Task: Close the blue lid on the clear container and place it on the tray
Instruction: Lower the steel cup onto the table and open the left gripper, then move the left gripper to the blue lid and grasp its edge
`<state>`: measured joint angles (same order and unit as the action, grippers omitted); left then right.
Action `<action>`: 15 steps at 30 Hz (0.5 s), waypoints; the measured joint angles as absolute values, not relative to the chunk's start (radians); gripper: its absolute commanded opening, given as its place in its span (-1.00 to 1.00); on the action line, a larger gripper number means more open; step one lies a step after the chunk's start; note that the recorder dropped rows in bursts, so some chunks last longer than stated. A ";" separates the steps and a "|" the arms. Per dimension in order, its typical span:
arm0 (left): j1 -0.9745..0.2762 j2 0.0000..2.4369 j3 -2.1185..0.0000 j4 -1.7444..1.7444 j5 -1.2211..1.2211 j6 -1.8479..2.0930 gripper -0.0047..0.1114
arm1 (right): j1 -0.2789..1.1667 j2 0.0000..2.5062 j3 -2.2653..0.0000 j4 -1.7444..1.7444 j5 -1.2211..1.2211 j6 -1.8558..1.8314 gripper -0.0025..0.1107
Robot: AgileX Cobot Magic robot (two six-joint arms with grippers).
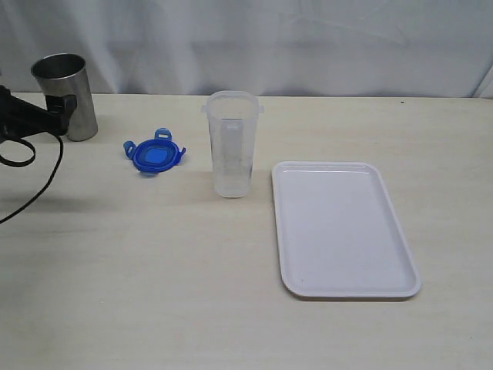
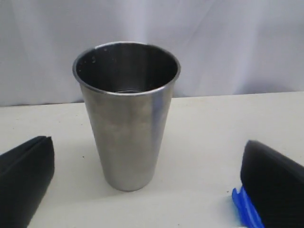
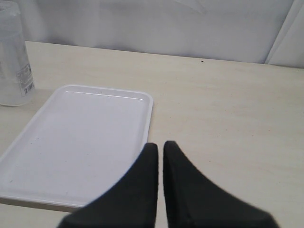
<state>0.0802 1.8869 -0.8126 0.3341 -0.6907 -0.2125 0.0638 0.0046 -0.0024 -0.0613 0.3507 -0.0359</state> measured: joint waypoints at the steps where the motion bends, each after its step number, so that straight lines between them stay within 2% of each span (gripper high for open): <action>1: 0.078 1.869 -0.801 0.334 -0.689 -0.220 0.87 | 0.064 0.005 -0.002 -0.061 0.351 -0.036 -0.88; 7: 0.021 1.772 -0.762 0.344 -0.627 -0.349 0.87 | 0.064 0.005 -0.002 -0.061 0.351 -0.036 -0.88; 15: -0.135 1.748 -0.805 0.331 -0.305 -0.433 0.87 | 0.064 0.005 -0.002 -0.061 0.351 -0.036 -0.88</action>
<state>-0.1354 1.7485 -0.8050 0.3311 -0.3052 -0.4328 0.0638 0.0046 -0.0024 -0.0613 0.3507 -0.0359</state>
